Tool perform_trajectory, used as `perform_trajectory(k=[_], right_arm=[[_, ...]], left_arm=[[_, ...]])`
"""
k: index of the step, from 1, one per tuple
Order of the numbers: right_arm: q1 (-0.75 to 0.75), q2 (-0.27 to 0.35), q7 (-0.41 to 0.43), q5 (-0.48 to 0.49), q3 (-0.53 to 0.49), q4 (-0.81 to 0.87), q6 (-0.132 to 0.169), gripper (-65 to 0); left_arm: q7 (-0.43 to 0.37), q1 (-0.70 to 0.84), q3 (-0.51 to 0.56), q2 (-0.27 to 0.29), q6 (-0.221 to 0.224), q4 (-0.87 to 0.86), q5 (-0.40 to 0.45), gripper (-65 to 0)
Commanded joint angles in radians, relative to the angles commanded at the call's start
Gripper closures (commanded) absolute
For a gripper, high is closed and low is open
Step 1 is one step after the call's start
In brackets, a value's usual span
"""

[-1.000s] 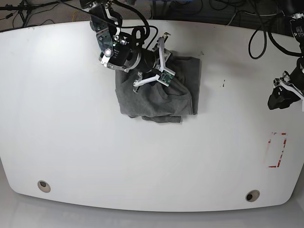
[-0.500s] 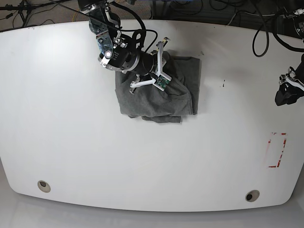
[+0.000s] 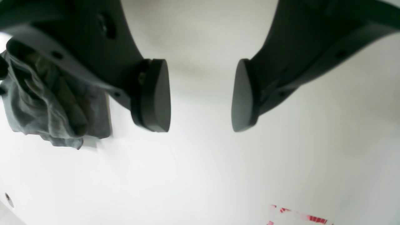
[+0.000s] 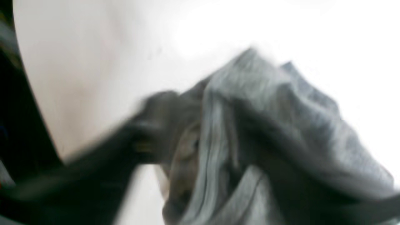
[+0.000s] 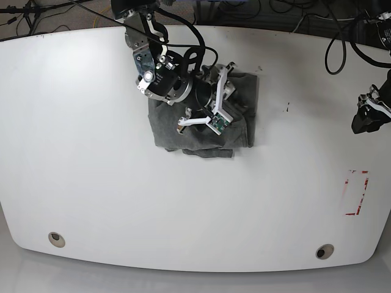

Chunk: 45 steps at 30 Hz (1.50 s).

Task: Fold the T-shirt properly
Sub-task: 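Press and drag the folded bundle with the right gripper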

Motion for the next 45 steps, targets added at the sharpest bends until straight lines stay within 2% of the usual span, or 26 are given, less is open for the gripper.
perform_trajectory(k=[3,6,15,18,23,28,32,41,45], right_arm=[[0.026,0.000,0.029,0.000,-0.037,-0.041,-0.015,-50.9],[0.057,0.000,0.074,0.000,-0.071,-0.101,-0.017,-50.9],[0.137,0.006,0.218,0.000,-0.084,-0.305,-0.064,-50.7],[0.155,0.009,0.261,-0.002,-0.081,-0.350,-0.072,-50.7],[0.181,0.037,0.275,-0.002,-0.081,-0.387,-0.072,-50.6],[0.184,0.054,0.299,-0.002,-0.080,-0.391,-0.072,-41.9],[0.184,0.075,0.322,-0.002,-0.080,-0.391,-0.072,-29.2],[0.180,0.078,0.322,-0.002,-0.084,-0.384,-0.072,-3.2],[0.178,0.072,0.288,0.000,-0.084,-0.339,-0.072,0.0]], left_arm=[[0.000,-0.002,0.000,0.003,0.000,0.000,0.000,-29.4],[0.000,-0.002,0.000,0.005,0.000,0.000,0.000,-29.4],[0.000,0.005,0.000,0.006,0.000,0.000,0.000,-29.4],[0.000,0.020,0.000,0.008,0.000,0.000,0.000,-29.4],[0.000,0.021,0.000,0.009,0.000,0.000,0.000,-29.4],[0.000,0.021,0.002,0.009,0.000,-0.003,0.000,-29.3],[0.000,0.021,0.002,0.009,0.000,-0.003,0.000,-29.3],[0.000,0.021,0.006,0.011,0.000,-0.003,0.000,-29.3],[0.000,0.021,0.003,0.028,0.000,-0.003,0.000,-29.3]])
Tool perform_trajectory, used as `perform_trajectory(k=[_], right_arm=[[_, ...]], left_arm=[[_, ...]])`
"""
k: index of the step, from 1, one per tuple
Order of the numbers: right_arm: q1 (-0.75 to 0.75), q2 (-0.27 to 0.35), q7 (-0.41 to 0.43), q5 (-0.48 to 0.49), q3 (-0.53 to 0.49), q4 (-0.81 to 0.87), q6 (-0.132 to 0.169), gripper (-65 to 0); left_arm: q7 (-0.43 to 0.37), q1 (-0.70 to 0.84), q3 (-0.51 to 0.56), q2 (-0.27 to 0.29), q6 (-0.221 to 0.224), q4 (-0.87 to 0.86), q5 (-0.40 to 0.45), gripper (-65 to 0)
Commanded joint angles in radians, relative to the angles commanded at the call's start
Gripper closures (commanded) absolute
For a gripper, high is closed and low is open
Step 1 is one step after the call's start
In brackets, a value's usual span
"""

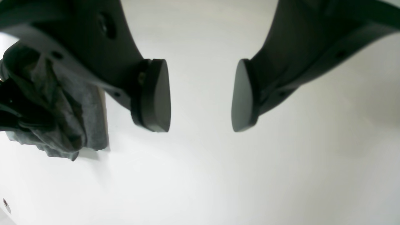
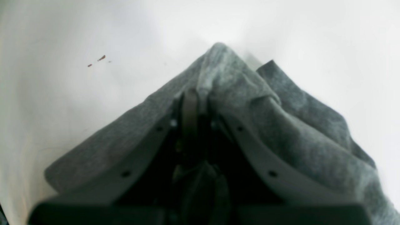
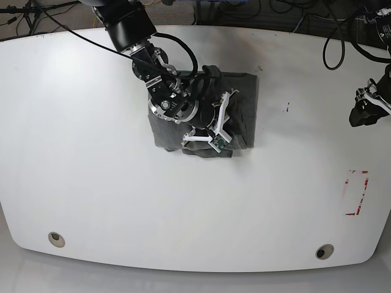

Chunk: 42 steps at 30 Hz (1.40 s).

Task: Fold the T-shirt properly
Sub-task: 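Press and drag the folded bundle with the right gripper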

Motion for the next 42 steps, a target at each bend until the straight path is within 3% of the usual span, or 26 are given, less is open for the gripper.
perform_trajectory(k=[10,26,30,33,34,37,39,42], right_arm=[[0.034,-0.075,-0.118,0.000,0.002,0.100,0.000,0.0],[0.100,-0.160,-0.123,0.002,-0.002,0.017,0.000,-1.0],[0.114,-0.166,-0.123,0.002,-0.005,-0.014,0.000,-10.8],[0.114,-0.167,-0.123,0.002,-0.043,-0.014,-0.006,-25.0],[0.114,-0.167,-0.123,0.002,-0.058,-0.009,-0.020,-31.9],[0.112,-0.167,-0.123,0.002,-0.089,0.009,-0.044,-43.1],[0.107,-0.163,-0.123,0.008,-0.100,0.040,-0.058,-47.2],[0.069,-0.158,-0.123,0.011,-0.098,0.103,-0.061,-48.0]], left_arm=[[0.000,0.000,0.003,0.008,0.000,0.002,0.002,-29.3],[0.000,0.000,0.005,0.009,0.000,0.003,0.002,-29.3],[0.000,0.000,0.006,0.012,0.000,0.003,0.002,-29.3],[0.000,0.000,0.006,0.032,0.000,0.003,0.002,-29.3],[0.000,0.000,0.006,0.035,0.000,0.003,0.002,-29.3],[0.000,0.000,0.008,0.038,0.000,0.000,0.002,-29.3],[0.000,-0.002,0.020,0.041,0.000,0.000,0.003,-29.3],[0.000,-0.002,0.041,0.041,0.000,0.000,0.003,-29.3]])
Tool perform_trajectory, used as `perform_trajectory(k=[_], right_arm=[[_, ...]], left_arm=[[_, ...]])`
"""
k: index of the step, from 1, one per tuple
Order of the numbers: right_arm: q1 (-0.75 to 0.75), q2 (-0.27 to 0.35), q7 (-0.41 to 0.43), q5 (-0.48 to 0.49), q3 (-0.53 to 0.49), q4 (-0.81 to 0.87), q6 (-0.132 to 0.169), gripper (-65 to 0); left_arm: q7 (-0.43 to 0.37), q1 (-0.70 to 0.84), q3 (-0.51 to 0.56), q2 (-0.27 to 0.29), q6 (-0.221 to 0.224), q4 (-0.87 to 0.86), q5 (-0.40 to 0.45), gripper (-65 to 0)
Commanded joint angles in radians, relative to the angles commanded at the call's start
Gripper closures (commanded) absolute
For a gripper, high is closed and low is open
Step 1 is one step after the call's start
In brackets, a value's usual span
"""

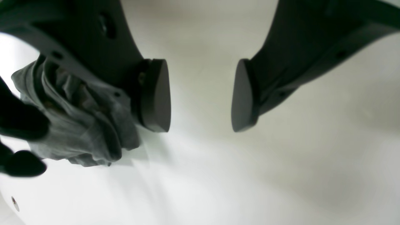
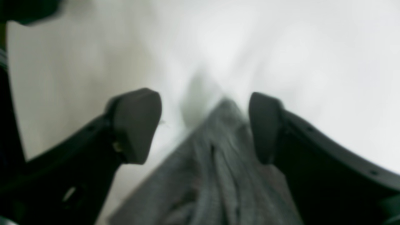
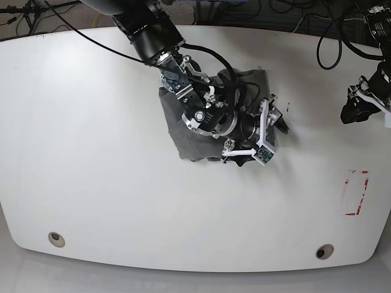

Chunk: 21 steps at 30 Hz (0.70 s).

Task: Fold the T-shirt properly
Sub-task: 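Press and drag the folded bundle with the right gripper, then push the bundle along the table with the right gripper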

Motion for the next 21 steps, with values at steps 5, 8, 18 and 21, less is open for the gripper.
perform_trajectory(k=[5,8,18,21], right_arm=[[-0.086,0.074,0.000,-0.009,0.000,0.143,0.000,-48.2],[-0.147,0.123,0.000,-0.009,0.000,0.204,0.000,-48.2],[-0.304,0.259,0.005,-0.011,-0.003,0.322,0.000,-48.2],[-0.328,0.279,0.006,-0.011,-0.003,0.319,0.000,-48.2]], left_arm=[[0.000,-0.003,0.029,0.002,0.002,0.002,0.000,-29.3],[0.000,-0.005,0.041,0.002,0.002,0.002,0.000,-29.3],[0.000,-0.006,0.075,0.003,0.002,0.002,0.060,-29.3],[0.000,-0.006,0.087,0.003,0.002,0.002,0.064,-29.3]])
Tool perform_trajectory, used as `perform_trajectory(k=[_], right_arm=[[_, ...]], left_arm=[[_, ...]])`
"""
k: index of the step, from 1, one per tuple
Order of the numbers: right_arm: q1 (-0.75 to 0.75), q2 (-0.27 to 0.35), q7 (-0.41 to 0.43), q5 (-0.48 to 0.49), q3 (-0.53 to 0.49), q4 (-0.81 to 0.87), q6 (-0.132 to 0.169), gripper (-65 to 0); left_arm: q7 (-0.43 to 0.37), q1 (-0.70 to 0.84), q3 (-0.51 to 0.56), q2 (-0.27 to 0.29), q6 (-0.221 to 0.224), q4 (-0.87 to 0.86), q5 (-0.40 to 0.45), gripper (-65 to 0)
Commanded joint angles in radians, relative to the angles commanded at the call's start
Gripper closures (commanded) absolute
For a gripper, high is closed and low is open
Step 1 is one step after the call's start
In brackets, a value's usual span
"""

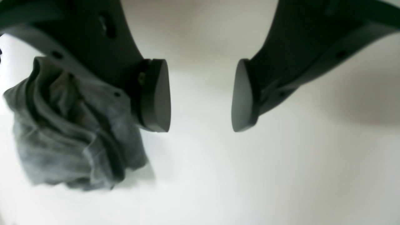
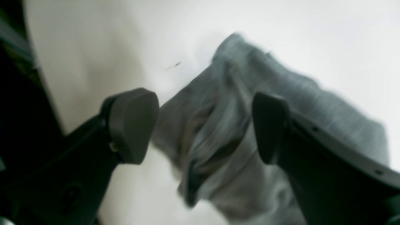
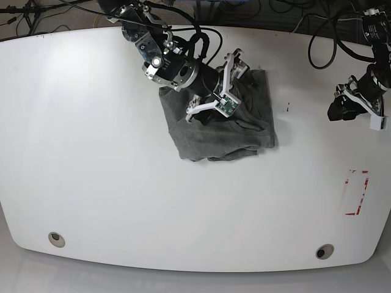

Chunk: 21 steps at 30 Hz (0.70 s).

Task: Fold the T-shirt properly
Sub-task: 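Push the bundle along the table with the right gripper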

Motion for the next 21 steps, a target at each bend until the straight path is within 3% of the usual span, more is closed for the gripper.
perform_trajectory(k=[8,17,21], right_arm=[[-0.006,0.009,0.008,0.000,0.000,-0.089,0.000,-48.0],[0.023,0.008,0.109,-0.002,-0.002,-0.235,0.000,-47.6],[0.058,0.008,0.109,-0.002,0.000,-0.275,0.000,-39.3]], left_arm=[[0.000,0.000,0.000,0.000,0.000,-0.003,0.000,-29.3],[0.000,0.000,0.000,0.000,0.000,-0.003,0.000,-29.3],[0.000,0.002,0.000,0.000,0.000,0.000,0.000,-29.3]])
